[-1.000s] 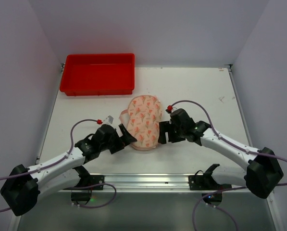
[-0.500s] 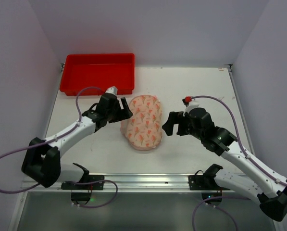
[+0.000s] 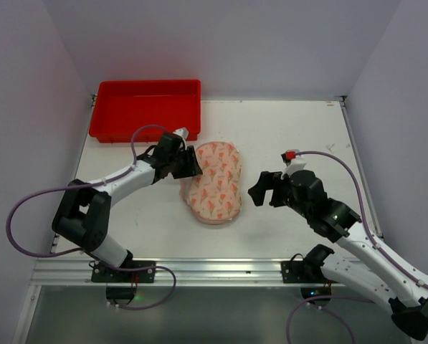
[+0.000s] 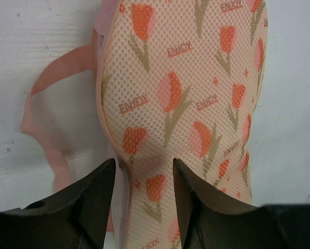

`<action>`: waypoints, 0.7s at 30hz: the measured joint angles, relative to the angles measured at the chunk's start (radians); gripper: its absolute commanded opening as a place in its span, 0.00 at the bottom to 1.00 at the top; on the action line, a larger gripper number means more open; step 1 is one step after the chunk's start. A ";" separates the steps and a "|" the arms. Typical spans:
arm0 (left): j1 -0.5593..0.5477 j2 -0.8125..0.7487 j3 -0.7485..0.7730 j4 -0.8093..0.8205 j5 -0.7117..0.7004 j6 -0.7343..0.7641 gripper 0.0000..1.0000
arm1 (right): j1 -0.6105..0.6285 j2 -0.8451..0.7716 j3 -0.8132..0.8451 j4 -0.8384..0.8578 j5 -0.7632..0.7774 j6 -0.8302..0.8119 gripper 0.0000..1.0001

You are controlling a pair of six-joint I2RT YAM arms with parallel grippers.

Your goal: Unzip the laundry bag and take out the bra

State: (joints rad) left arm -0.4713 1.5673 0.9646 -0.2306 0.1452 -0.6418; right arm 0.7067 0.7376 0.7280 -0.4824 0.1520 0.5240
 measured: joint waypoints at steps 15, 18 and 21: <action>0.000 0.005 0.035 -0.020 0.029 0.008 0.02 | 0.000 -0.008 -0.013 0.027 0.017 0.007 0.99; -0.012 -0.012 0.095 -0.042 0.036 0.008 0.06 | 0.000 -0.030 -0.013 0.026 0.026 0.008 0.99; -0.057 -0.010 0.188 -0.051 0.039 0.003 0.13 | 0.000 -0.062 -0.013 0.023 0.058 0.011 0.99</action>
State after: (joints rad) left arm -0.5285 1.5570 1.1522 -0.2813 0.1837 -0.6384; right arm 0.7067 0.6754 0.7147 -0.4595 0.2100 0.5346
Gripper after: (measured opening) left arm 0.076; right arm 0.986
